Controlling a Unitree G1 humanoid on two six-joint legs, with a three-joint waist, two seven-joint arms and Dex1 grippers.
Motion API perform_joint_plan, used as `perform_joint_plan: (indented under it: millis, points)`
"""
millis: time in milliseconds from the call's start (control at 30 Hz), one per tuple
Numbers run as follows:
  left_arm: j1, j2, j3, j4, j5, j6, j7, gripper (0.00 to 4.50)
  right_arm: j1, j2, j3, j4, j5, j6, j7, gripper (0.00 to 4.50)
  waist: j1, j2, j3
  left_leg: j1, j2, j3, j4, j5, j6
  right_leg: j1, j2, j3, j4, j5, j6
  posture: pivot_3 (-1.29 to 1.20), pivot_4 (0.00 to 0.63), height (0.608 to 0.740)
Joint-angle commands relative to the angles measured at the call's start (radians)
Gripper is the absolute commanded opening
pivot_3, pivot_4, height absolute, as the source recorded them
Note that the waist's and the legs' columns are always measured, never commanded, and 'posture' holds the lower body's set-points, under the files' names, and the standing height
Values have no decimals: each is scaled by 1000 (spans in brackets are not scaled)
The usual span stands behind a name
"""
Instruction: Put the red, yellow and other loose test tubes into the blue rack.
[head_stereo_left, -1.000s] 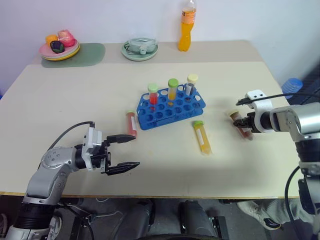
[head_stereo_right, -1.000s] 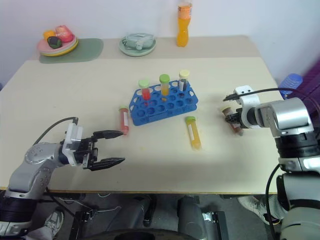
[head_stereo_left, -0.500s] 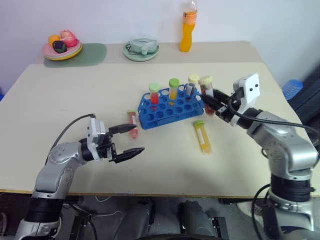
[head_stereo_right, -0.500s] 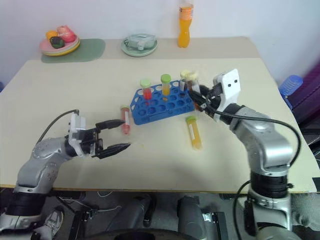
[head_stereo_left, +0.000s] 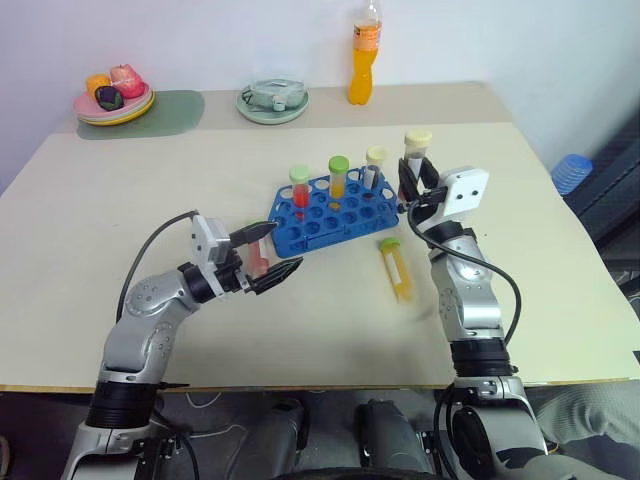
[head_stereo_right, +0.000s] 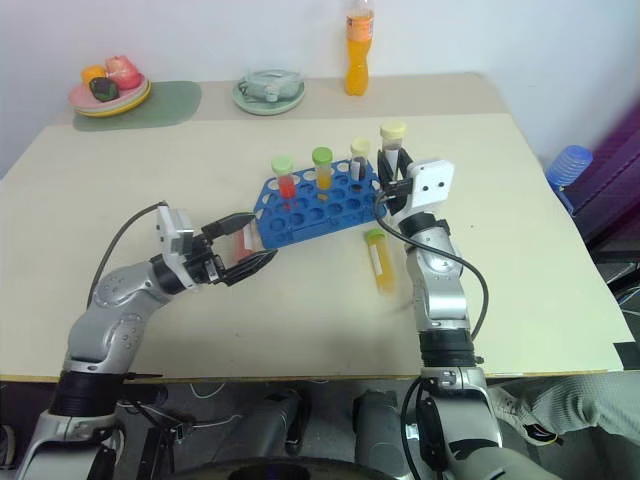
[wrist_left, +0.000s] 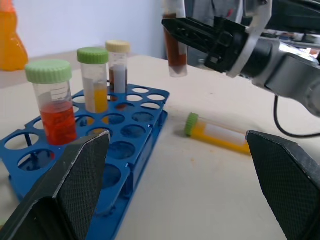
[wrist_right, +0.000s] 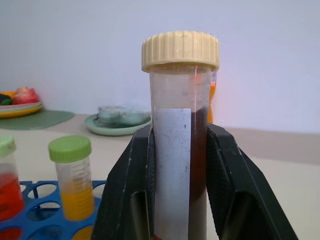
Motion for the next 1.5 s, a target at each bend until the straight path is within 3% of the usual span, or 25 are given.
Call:
perform_joint_plan:
  millis: [33, 333, 733, 1500]
  points:
    - [13, -6, -3, -55, 15, -11, 32, 4500, -47, 23, 10, 66, -9, -111, -5, 741, -4, 0, 0, 0, 0, 0, 0, 0, 0, 0, 0, 0, 0, 0, 0, 0, 150, 740]
    - [47, 3, 24, -50, 0, -21, 49, 4500, -113, 87, 10, 249, 35, -248, 29, 741, -5, 0, 0, 0, 1, 0, -1, 1, -1, -1, 2, 1, 1, 0, -1, 0, 150, 740]
    - [94, 4, 43, -52, 3, -46, 47, 4500, -199, 86, -54, 454, 105, -310, 81, 741, -7, 0, 0, 1, 2, 0, -1, 1, -1, -1, 2, 1, 1, 1, -1, 0, 150, 740]
    - [82, 13, 49, -107, -10, -8, 80, 4500, -247, 95, -77, 723, 74, -409, 63, 741, -7, 1, 0, 3, 5, 2, -1, 1, -1, 0, 6, 3, 1, 2, -4, 0, 150, 740]
